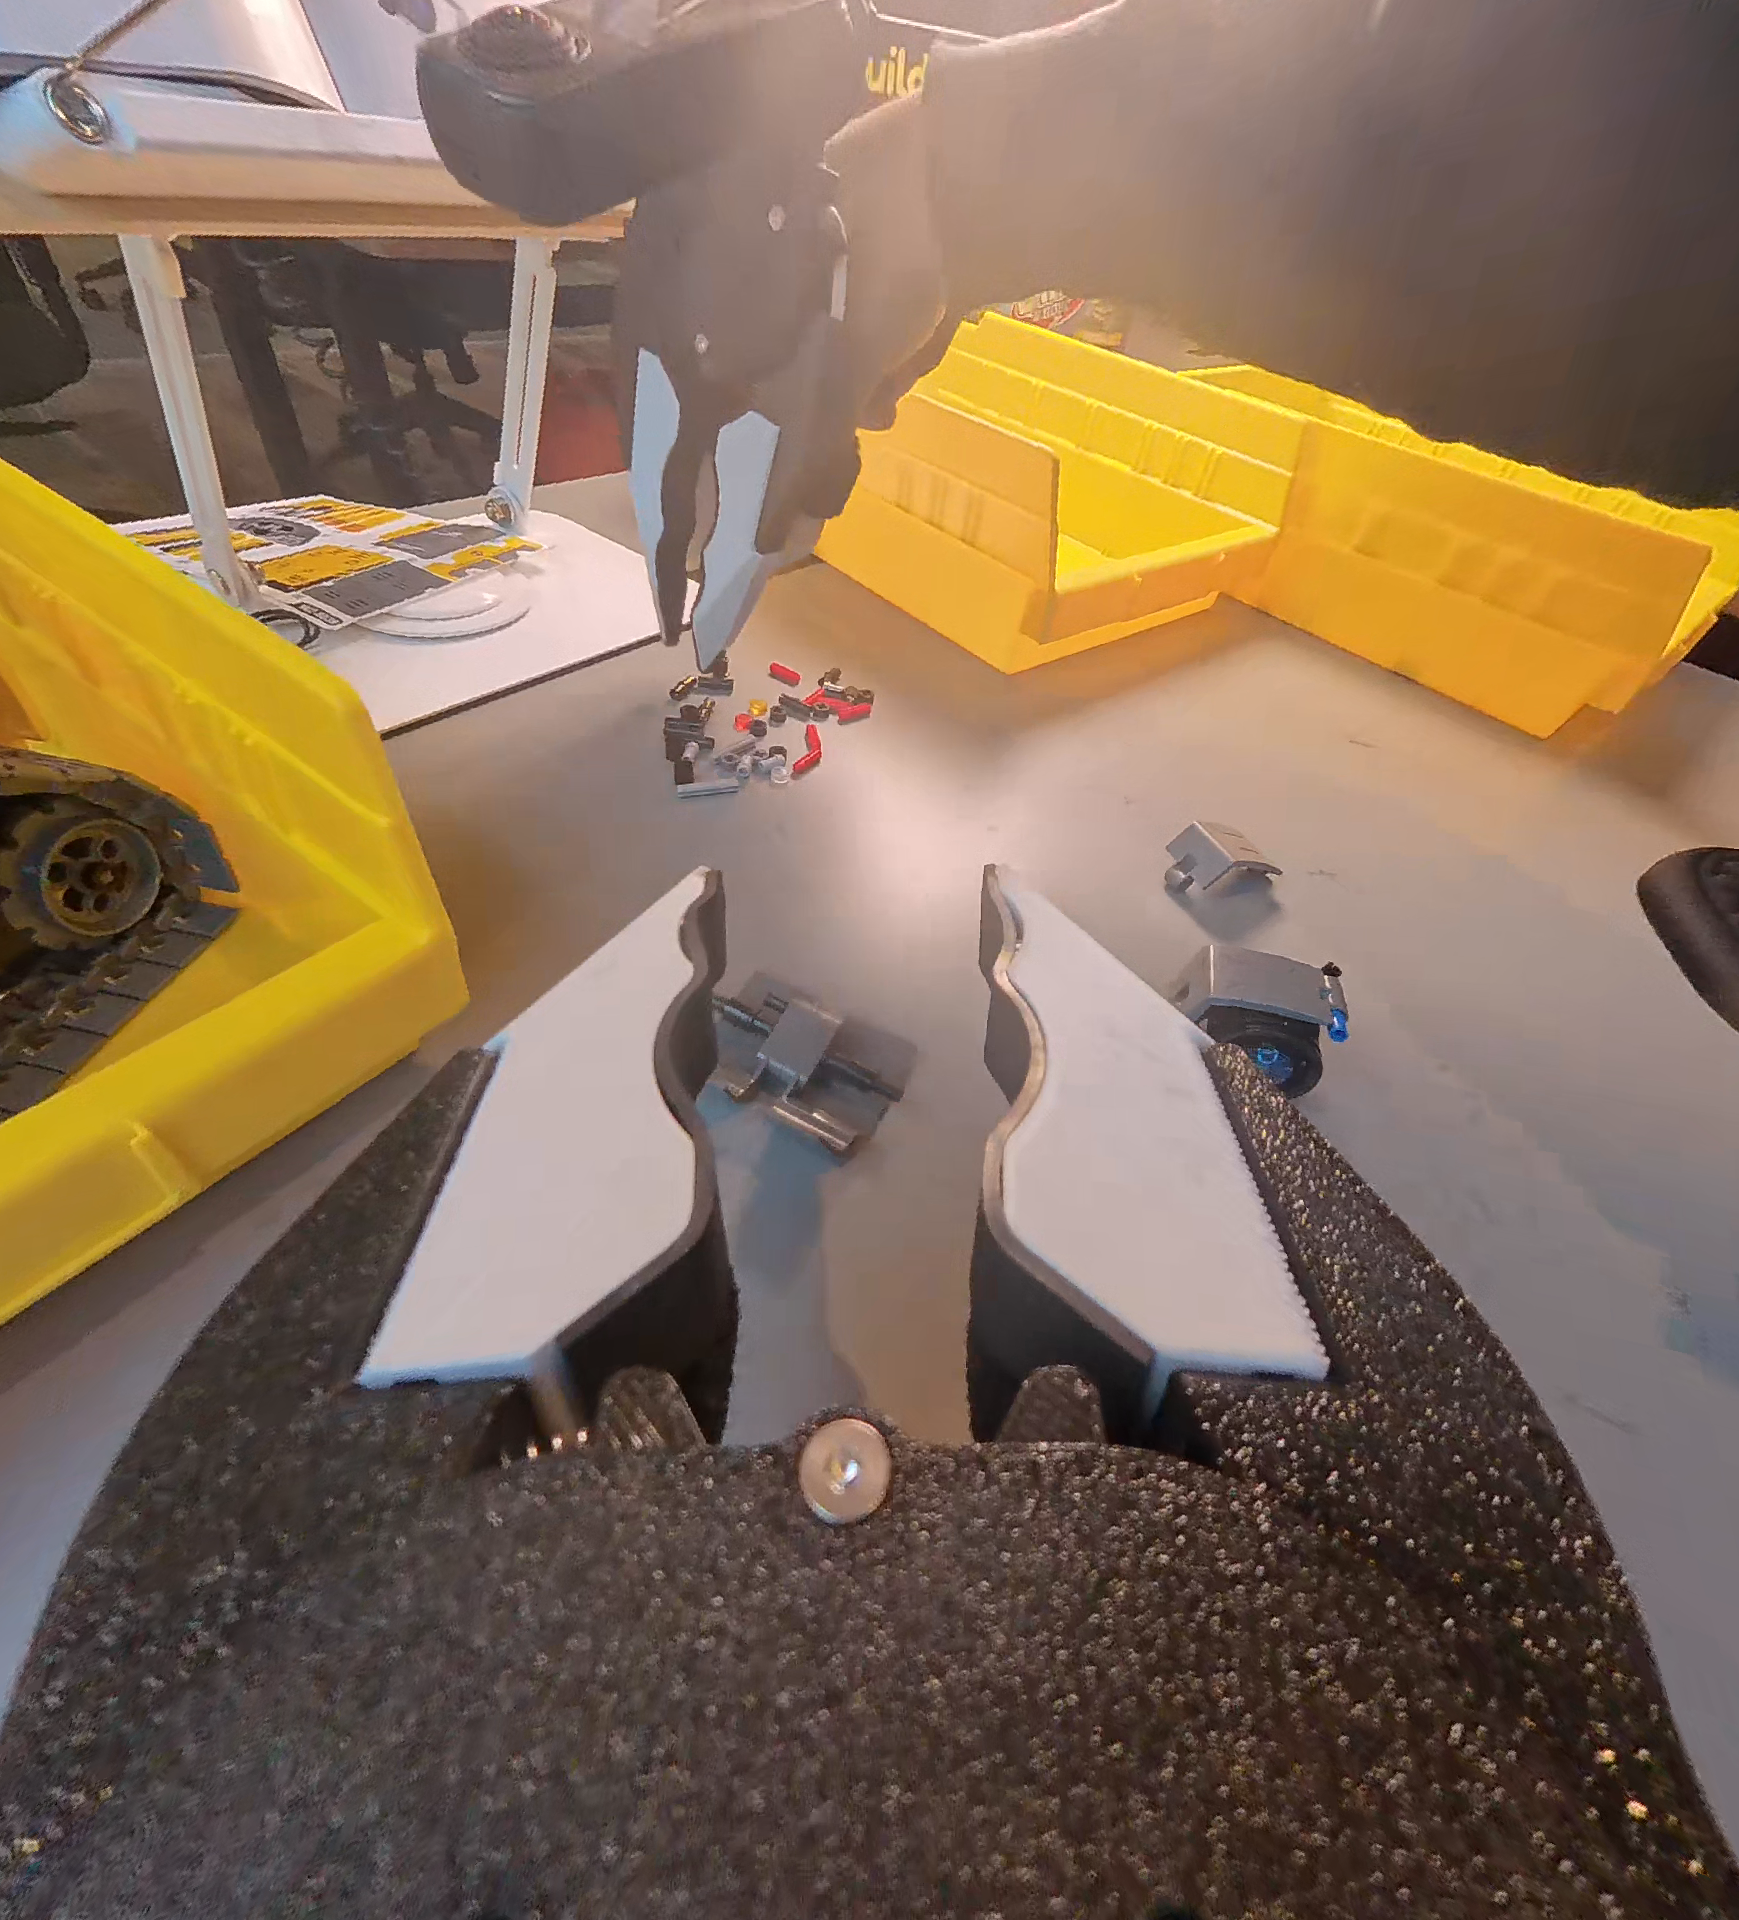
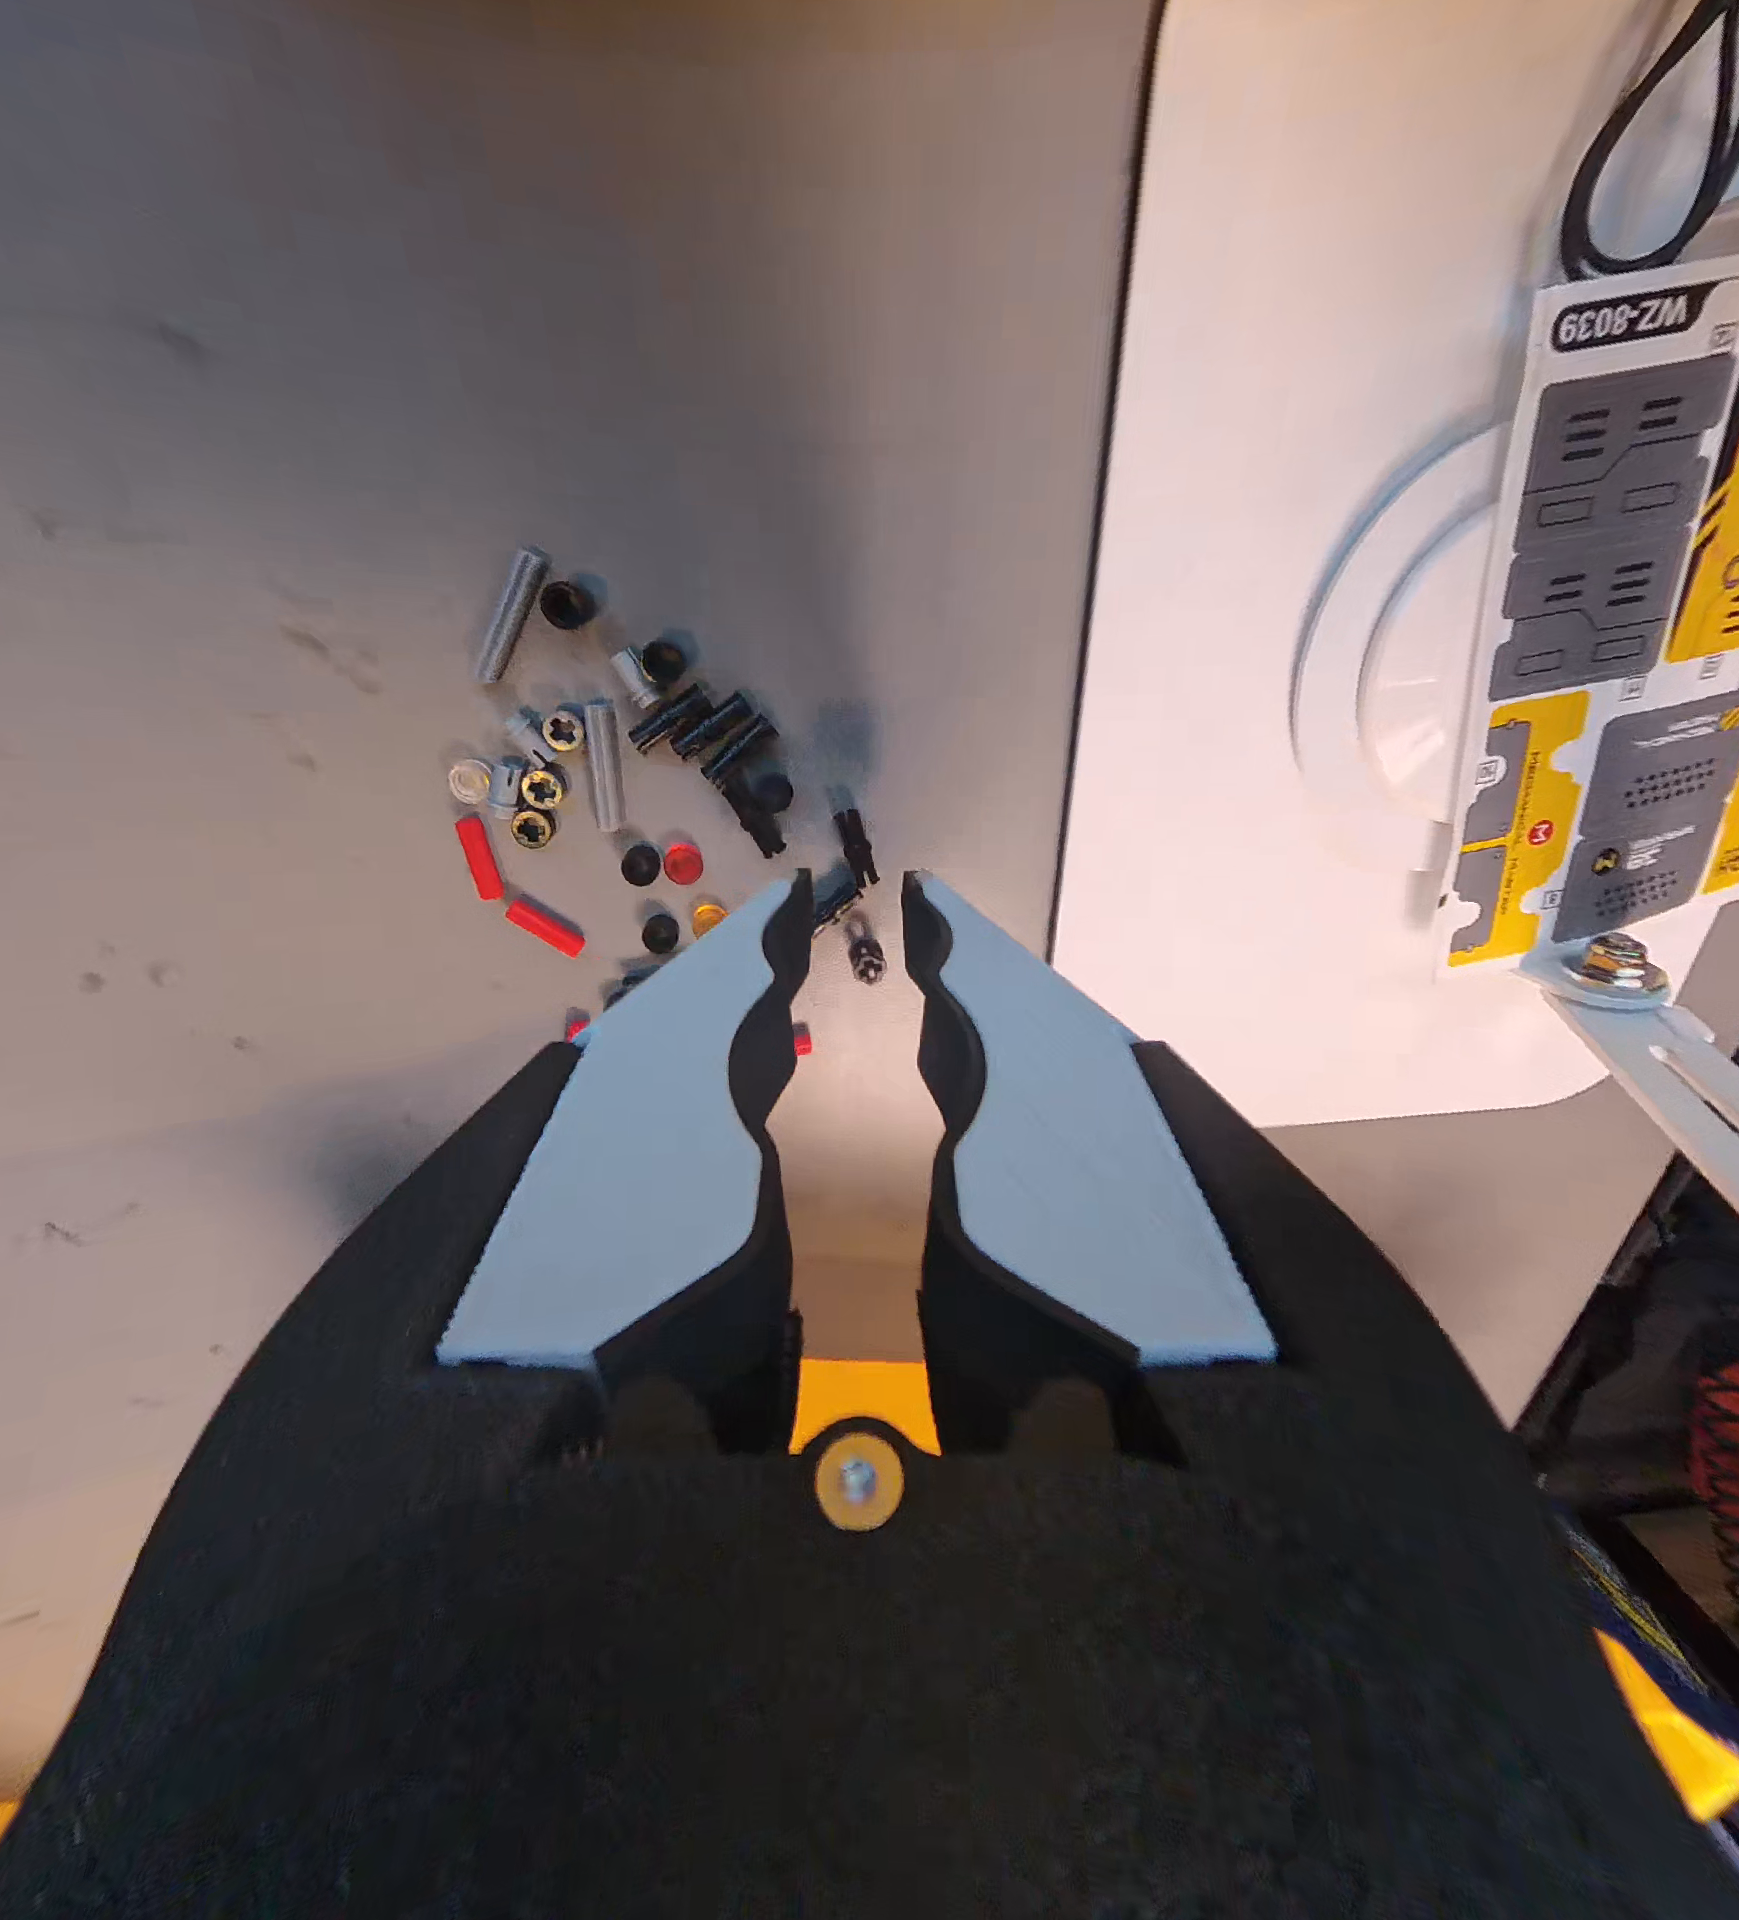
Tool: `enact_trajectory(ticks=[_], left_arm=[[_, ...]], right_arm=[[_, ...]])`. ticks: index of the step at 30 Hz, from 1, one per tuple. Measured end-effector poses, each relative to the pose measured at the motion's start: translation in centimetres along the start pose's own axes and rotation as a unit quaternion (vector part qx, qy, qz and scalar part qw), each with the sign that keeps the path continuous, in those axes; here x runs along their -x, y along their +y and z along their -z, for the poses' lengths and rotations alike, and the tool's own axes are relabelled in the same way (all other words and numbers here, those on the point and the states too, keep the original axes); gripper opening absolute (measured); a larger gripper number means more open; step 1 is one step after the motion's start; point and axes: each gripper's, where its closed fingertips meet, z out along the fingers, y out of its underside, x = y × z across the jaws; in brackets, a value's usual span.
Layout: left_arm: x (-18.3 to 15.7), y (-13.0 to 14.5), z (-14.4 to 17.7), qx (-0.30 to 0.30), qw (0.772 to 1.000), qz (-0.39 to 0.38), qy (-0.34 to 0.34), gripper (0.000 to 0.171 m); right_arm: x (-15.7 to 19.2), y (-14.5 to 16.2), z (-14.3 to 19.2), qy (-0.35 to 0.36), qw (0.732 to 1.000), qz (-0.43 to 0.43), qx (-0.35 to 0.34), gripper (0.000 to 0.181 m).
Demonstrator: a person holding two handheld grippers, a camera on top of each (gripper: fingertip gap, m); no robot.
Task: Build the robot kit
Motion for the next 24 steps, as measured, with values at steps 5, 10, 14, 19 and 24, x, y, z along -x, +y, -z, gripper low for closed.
enact_trajectory(ticks=[5,10,14,19,24], left_arm=[[0.1,0.2,-0.1,0.002,1.0,0.016,0.008,0.048],[0.3,0.7,-0.3,0.01,1.0,0.021,0.009,0.048],[0.5,0.9,-0.4,0.013,1.0,0.025,0.008,0.048],[0.6,1.0,-0.3,0.015,1.0,0.018,0.004,0.048],[0.3,1.0,-0.4,0.021,1.0,-0.008,-0.003,0.048]], right_arm=[[-0.3,0.4,-1.2,-0.016,1.0,-0.004,0.001,0.017],[-0.3,0.4,-1.5,-0.041,0.999,-0.008,-0.011,0.015],[0.1,0.3,-1.5,-0.065,0.998,-0.013,-0.018,0.007],[0.2,0.3,-1.4,-0.061,0.997,-0.03,-0.03,0.004],[4.0,-1.8,2.8,-0.044,0.996,0.011,-0.076,0.004]])
